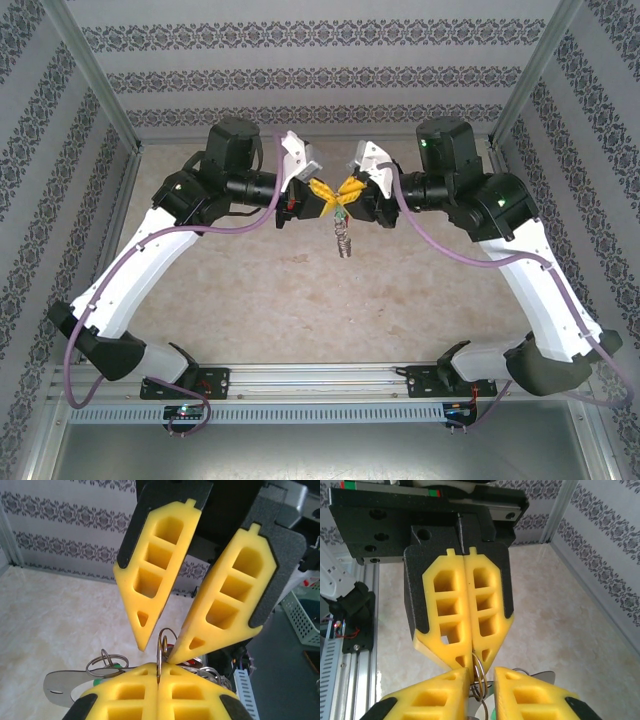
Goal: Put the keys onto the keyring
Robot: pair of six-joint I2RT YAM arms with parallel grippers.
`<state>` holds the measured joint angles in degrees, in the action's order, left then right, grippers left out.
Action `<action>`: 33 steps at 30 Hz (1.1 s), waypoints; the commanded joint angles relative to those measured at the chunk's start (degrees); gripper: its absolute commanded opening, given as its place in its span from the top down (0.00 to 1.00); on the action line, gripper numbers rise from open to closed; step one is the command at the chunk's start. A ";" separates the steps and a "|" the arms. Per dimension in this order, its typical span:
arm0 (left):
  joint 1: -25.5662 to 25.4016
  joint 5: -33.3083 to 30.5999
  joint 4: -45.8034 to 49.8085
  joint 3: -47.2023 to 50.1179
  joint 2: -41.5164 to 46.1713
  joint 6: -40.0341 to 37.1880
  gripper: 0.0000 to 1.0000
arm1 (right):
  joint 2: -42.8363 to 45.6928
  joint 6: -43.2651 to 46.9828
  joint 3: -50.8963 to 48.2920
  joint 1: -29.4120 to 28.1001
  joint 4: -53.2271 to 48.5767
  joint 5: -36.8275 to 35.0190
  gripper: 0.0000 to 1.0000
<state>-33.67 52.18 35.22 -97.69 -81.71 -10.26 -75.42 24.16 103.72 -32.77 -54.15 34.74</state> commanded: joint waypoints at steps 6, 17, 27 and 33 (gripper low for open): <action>2.28 6.81 -21.16 4.17 3.58 11.34 1.00 | 2.67 -9.40 -4.85 2.64 8.25 9.28 0.78; 2.57 8.93 -32.19 6.59 3.99 18.74 1.00 | 3.35 -13.70 -6.80 4.95 12.62 12.87 0.84; 2.60 9.33 -27.65 5.40 3.49 16.65 0.94 | 3.61 -12.40 -6.52 6.14 13.48 10.78 1.00; 2.20 3.17 -4.14 -3.48 1.04 1.04 0.69 | 2.18 -4.09 -2.86 4.11 6.05 2.79 1.00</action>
<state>-31.29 57.45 20.05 -96.14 -80.20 0.08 -72.47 14.94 98.48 -27.75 -44.40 42.35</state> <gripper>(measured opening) 0.300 0.047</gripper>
